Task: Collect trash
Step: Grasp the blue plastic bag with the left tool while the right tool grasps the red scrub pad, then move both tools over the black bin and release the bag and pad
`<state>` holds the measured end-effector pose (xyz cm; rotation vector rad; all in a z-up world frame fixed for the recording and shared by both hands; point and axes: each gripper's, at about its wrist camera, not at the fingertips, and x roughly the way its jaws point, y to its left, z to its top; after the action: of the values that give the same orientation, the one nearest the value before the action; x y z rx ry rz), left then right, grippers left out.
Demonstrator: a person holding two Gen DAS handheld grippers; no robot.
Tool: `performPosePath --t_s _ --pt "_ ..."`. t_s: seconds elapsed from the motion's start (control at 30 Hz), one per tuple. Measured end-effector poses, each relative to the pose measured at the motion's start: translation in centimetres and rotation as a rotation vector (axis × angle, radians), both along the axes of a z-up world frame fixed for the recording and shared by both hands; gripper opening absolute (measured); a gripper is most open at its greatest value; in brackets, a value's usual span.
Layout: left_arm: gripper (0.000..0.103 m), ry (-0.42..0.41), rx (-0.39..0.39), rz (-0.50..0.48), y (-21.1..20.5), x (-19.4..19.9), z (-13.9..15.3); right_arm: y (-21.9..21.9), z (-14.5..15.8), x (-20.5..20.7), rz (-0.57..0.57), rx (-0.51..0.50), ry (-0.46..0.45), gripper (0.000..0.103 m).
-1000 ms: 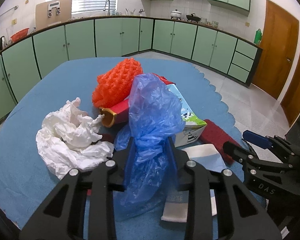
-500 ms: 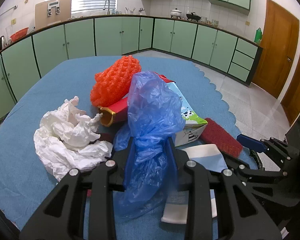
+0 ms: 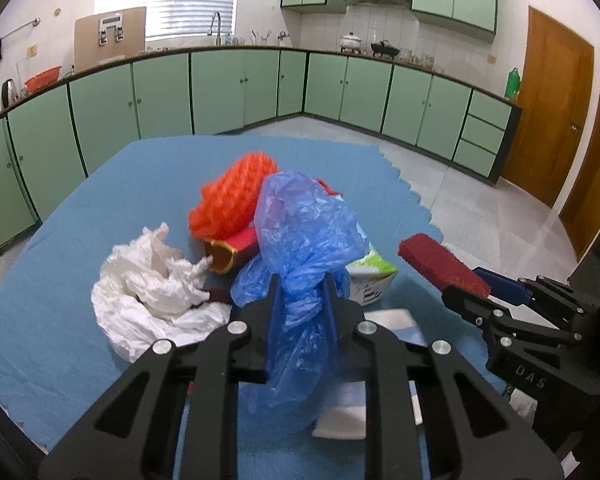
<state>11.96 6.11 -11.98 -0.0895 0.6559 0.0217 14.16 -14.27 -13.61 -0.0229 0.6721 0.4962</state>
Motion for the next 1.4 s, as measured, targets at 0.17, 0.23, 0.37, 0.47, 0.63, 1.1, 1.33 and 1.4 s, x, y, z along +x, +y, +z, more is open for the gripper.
performPosePath --t_s 0.17,0.23,0.37,0.47,0.63,1.1,1.33,1.4 --pt "0.018 -0.063 -0.017 -0.007 -0.1 -1.1 2.4 -1.0 2.1 -0.2 -0.011 0.049 -0.031 0.041" --pt "0.018 -0.084 -0.03 -0.012 -0.1 -1.5 3.4 -1.2 2.7 -0.3 -0.014 0.061 -0.044 0.041" --pt "0.018 -0.127 -0.04 -0.015 0.2 -2.3 5.5 -1.6 4.1 -0.7 -0.022 0.077 -0.071 0.041" --pt "0.018 -0.143 -0.043 -0.017 0.0 -2.7 6.6 -1.9 5.0 -1.2 -0.034 0.084 -0.085 0.041" --pt "0.018 -0.153 -0.054 -0.04 -0.9 -3.0 7.3 -2.8 6.9 -2.2 -0.045 0.108 -0.121 0.041" --pt "0.018 -0.175 -0.079 -0.157 -5.3 -2.9 7.9 -6.2 9.0 -4.4 -0.132 0.092 -0.158 0.041" --pt "0.018 -0.166 -0.089 -0.236 -8.6 -1.9 7.3 -8.9 9.1 -5.5 -0.216 0.067 -0.16 0.041" --pt "0.018 -0.16 -0.093 -0.263 -9.7 -1.6 7.0 -9.9 8.9 -5.6 -0.242 0.06 -0.156 0.041"
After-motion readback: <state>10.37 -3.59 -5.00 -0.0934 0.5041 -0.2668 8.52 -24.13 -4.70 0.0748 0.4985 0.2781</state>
